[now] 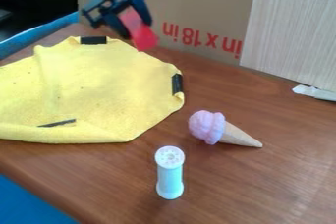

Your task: Placed the red thing on the cloth

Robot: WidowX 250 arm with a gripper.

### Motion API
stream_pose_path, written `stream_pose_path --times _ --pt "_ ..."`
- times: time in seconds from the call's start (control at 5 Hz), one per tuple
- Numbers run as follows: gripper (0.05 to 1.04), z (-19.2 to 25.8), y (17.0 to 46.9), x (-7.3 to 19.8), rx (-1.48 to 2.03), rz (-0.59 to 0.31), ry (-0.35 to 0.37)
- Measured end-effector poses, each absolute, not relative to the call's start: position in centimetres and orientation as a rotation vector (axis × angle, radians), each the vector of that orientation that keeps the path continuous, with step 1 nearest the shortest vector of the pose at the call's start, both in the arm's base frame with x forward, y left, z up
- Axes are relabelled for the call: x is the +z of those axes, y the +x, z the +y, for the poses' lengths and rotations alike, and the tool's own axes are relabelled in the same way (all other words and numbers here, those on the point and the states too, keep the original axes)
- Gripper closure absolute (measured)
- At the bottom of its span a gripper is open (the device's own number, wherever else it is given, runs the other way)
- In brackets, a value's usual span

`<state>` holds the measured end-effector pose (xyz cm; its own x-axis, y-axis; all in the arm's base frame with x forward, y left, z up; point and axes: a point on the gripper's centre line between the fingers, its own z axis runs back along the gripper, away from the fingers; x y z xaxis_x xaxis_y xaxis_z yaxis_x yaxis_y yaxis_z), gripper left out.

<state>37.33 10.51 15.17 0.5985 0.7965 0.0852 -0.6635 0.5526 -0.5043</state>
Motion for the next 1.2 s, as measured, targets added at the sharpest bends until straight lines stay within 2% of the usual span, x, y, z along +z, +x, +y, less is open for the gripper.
stream_pose_path --times 0.2,0.4,0.6,0.8,1.2 --pt "0.537 12.8 36.1 14.2 0.962 -0.329 -0.45" --pt "0.537 13.0 34.1 13.6 1.083 -0.385 -0.514" --pt "0.537 11.2 31.5 13.1 1.361 -0.442 -0.55" --pt "0.537 9.5 29.9 12.9 1.581 -0.456 -0.562" --pt "0.537 10.2 28.9 12.2 1.916 -0.456 -0.505"
